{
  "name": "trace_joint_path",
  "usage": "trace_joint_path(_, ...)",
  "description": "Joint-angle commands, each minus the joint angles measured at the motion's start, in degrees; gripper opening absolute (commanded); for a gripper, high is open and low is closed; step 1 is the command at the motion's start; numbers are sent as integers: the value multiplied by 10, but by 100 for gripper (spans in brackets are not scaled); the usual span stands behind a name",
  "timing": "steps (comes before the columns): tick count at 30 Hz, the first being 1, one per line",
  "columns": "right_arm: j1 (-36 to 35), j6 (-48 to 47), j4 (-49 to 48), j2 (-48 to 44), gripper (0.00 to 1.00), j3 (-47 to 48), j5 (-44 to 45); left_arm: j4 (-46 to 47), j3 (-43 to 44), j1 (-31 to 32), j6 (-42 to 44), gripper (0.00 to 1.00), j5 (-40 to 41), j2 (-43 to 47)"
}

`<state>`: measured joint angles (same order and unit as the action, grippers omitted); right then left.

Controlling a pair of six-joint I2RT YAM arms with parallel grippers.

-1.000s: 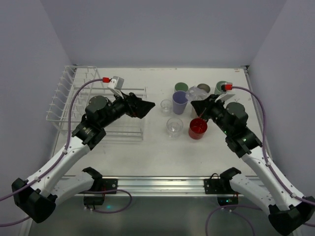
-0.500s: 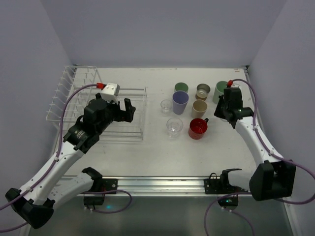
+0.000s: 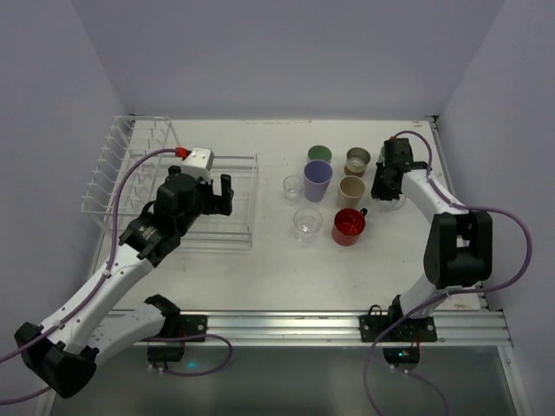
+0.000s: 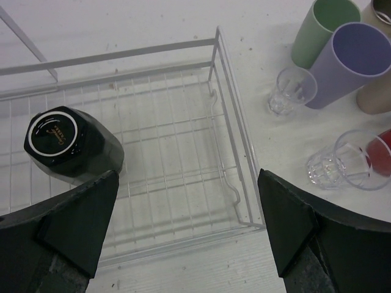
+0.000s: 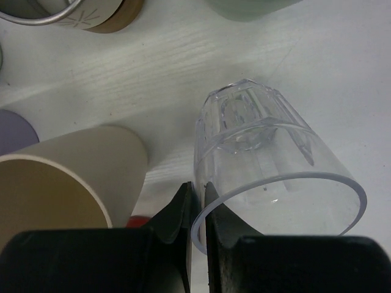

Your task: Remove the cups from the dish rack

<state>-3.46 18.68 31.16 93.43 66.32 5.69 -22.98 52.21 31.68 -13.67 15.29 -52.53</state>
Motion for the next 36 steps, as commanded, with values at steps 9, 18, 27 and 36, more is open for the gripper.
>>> trace_joint_path(9,-1,-9,-17,-17,41,22,-28,-1,0,-16,11,100,51,-38)
trace_joint_path(18,-25,19,-108,-199,53,-72,-53,-12,6,-28,-23,100,119,-47)
trace_joint_path(27,-53,72,-246,-377,75,-187,-208,28,-53,-29,-209,100,179,-35)
trace_joint_path(36,-75,101,-271,-437,86,-205,-307,178,-143,-8,-290,100,396,-87)
